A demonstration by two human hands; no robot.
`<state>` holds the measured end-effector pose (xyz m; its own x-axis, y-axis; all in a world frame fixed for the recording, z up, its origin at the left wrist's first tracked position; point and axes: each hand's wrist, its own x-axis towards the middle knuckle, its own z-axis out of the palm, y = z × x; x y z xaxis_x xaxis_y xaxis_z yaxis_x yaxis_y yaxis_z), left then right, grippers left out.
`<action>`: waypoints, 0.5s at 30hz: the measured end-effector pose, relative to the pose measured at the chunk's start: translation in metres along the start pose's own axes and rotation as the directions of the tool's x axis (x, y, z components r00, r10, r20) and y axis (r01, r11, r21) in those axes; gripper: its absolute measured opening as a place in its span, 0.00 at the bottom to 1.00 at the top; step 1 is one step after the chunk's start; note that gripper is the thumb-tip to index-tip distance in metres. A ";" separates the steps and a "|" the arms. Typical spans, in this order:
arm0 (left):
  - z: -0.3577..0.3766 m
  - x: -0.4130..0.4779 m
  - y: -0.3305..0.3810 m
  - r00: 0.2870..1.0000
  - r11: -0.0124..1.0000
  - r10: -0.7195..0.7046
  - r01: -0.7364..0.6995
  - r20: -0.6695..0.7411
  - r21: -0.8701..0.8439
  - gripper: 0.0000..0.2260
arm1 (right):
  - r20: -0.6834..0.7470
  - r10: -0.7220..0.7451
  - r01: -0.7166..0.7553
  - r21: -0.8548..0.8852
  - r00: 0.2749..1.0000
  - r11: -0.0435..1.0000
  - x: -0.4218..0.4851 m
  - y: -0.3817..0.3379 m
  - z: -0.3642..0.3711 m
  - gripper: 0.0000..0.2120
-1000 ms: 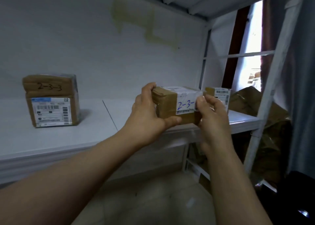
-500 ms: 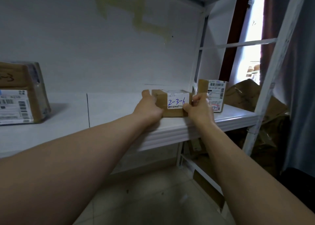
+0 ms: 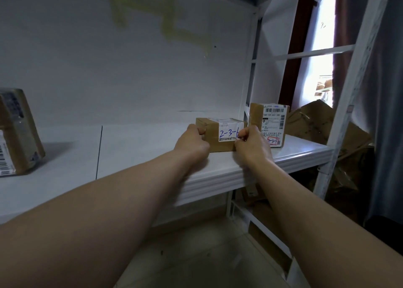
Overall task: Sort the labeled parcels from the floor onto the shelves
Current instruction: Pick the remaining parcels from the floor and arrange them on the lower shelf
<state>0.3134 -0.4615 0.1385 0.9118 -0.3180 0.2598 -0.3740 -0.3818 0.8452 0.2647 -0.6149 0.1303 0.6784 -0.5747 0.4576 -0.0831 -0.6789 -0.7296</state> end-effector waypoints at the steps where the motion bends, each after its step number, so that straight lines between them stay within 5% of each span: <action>1: 0.001 0.002 -0.001 1.000 1.000 0.006 -0.006 0.004 0.005 0.17 | 0.004 0.005 -0.005 -0.006 1.000 1.000 0.002 0.000 0.000 0.09; 15: 0.007 0.021 -0.008 0.995 0.997 0.069 -0.071 0.076 0.026 0.15 | -0.010 0.095 -0.095 -0.045 0.995 0.994 0.011 0.002 0.011 0.13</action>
<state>0.3340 -0.4707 0.1339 0.8682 -0.4090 0.2811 -0.4421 -0.3802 0.8124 0.2805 -0.6174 0.1282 0.6599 -0.6412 0.3916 -0.1800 -0.6409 -0.7462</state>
